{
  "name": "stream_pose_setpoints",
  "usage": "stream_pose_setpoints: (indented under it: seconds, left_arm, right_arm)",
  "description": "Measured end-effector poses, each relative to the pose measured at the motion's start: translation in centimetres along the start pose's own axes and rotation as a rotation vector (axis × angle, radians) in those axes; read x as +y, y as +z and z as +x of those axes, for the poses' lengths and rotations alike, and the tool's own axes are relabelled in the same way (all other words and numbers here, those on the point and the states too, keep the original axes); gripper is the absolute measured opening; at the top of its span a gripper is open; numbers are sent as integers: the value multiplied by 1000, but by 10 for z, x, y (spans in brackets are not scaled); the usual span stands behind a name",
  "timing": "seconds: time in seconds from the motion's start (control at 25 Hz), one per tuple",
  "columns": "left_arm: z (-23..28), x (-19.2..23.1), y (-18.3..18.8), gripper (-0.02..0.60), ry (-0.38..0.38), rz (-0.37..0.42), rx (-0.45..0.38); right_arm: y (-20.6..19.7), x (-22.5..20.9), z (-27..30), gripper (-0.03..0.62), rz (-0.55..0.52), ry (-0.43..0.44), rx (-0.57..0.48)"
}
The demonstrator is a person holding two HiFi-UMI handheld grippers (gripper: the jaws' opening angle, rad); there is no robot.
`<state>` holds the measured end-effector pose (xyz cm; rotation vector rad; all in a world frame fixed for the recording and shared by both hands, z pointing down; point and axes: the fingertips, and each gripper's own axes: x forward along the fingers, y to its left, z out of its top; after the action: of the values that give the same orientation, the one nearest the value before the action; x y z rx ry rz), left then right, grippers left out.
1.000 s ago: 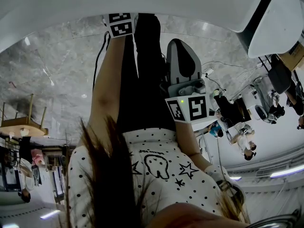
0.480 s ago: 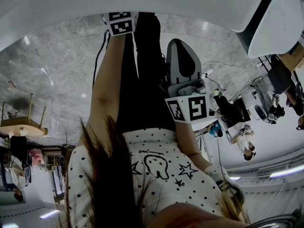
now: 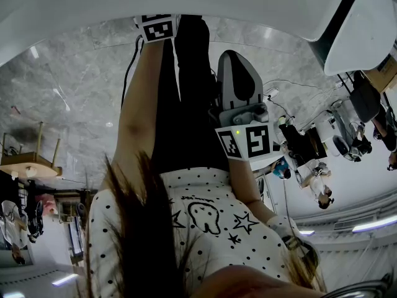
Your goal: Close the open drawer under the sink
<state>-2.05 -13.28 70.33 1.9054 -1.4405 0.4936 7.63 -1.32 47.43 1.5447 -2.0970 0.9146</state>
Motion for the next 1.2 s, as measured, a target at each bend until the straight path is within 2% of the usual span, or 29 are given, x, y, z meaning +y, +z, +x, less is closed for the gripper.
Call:
stream_pose_setpoints:
  seconds: [1.2]
  left_arm:
    - [2, 1, 3, 138, 0, -11, -9]
  right_arm:
    - [-1, 0, -3, 14, -15, 7, 4]
